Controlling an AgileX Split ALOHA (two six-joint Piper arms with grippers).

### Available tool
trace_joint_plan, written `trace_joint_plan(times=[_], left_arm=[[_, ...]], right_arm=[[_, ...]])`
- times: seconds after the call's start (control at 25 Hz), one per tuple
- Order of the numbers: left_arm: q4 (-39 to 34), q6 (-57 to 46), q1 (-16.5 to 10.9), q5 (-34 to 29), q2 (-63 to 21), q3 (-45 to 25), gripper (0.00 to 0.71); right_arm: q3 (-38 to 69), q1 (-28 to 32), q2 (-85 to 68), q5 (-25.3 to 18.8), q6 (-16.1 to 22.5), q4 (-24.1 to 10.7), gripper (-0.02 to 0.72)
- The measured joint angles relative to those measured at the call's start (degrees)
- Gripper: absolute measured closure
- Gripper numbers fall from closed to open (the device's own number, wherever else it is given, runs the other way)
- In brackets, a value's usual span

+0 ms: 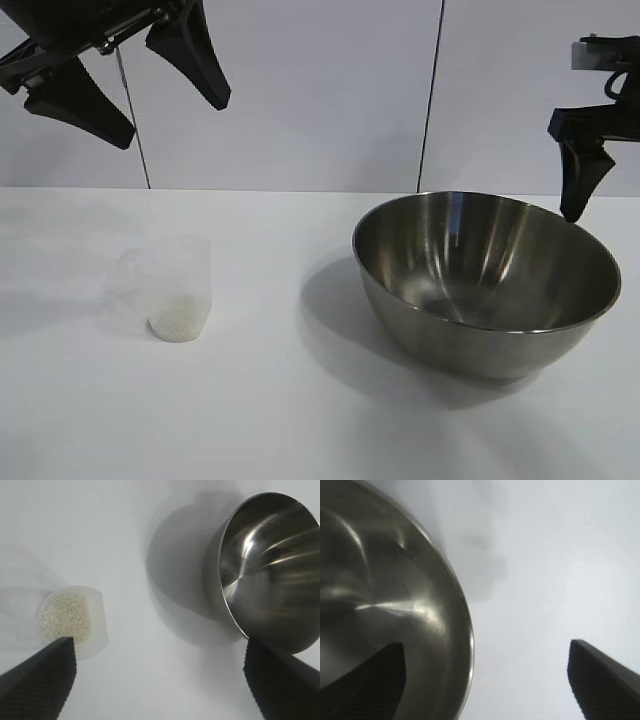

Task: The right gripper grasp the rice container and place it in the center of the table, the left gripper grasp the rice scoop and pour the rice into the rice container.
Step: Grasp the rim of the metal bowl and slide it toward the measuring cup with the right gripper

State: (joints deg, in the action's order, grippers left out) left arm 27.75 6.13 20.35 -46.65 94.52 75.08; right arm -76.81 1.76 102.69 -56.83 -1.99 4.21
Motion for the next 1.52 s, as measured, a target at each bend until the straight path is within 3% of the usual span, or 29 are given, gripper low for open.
trace_joint_plan(times=[0.2, 0.72, 1.2, 1.52], left_arm=[[-0.05, 0.00, 0.00, 0.00, 0.00, 0.00, 0.053], [-0.46, 0.00, 0.00, 0.00, 0.00, 0.00, 0.053], [-0.48, 0.00, 0.00, 0.00, 0.00, 0.00, 0.053], [-0.48, 0.00, 0.00, 0.00, 0.00, 0.00, 0.053]], right_arm=[[0.17, 0.33, 2.06, 1.35, -2.14, 3.25, 0.127], [8.26, 0.33, 5.99, 11.92, -3.12, 6.58, 0.127], [8.26, 0.33, 7.29, 14.69, -3.80, 7.31, 0.136], [8.26, 0.33, 7.29, 14.73, -3.80, 7.36, 0.260]])
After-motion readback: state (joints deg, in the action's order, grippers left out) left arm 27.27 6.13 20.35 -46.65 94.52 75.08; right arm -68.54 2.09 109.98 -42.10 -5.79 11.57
